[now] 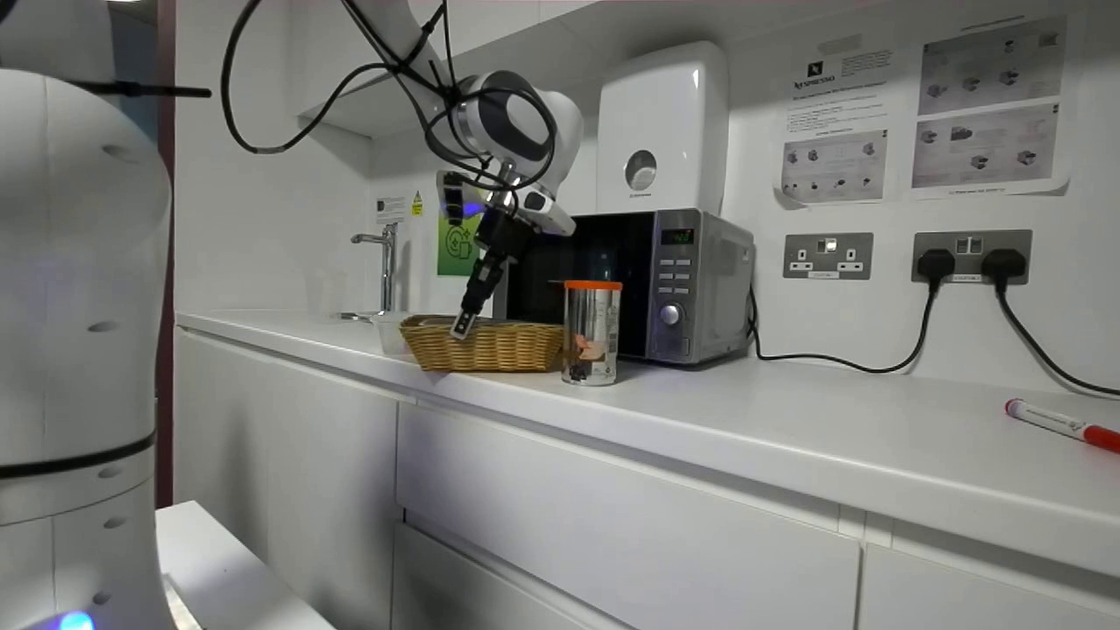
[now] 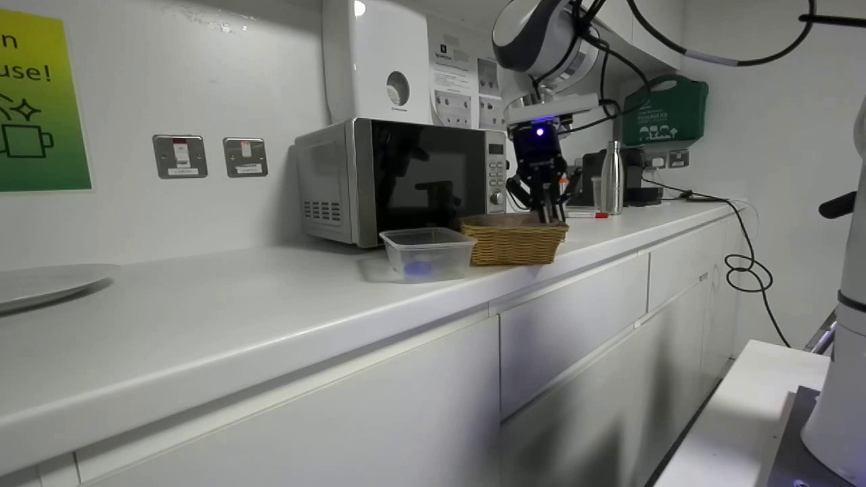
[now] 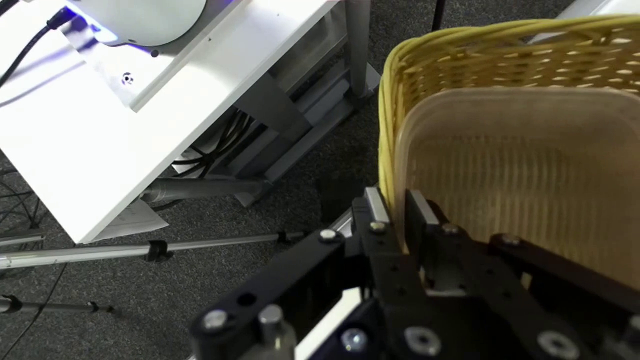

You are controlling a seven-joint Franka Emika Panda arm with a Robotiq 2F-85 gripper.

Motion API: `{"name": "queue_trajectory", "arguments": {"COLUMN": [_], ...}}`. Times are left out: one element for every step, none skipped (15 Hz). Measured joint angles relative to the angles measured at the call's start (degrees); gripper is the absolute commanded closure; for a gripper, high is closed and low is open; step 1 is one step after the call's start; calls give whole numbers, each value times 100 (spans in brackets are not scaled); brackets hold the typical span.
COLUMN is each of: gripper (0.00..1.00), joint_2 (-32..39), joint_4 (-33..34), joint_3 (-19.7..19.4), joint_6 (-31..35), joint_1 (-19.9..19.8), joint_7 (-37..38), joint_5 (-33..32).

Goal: Put the lunchboxes on top of the microwave

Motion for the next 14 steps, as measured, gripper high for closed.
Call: {"name": "queue_trajectory", "arguments": {"gripper": [97, 98, 97, 97, 97, 97, 97, 97, 97, 97, 97, 97, 97, 97], "joint_2": [-7, -13, -19, -25, -30, -38, -49, -68, -101, -159, -225, -299, -371, -442], "joint_4": [6, 10, 15, 22, 33, 51, 86, 136, 218, 330, 462, 601, 745, 882], "joint_3": [0, 0, 0, 0, 0, 1, 12, 35, 73, 123, 178, 227, 269, 304], "joint_6": [3, 3, 3, 3, 3, 3, 3, 3, 2, -2, -14, -34, -57, -75], "joint_1": [0, 0, 0, 0, 0, 2, 7, 12, 22, 33, 38, 46, 58, 66], "joint_7": [-2, -8, -19, -31, -50, -78, -141, -199, -237, -252, -261, -266, -276, -292], "joint_5": [9, 14, 22, 25, 25, 18, -24, -91, -228, -386, -545, -706, -874, -1027]}}
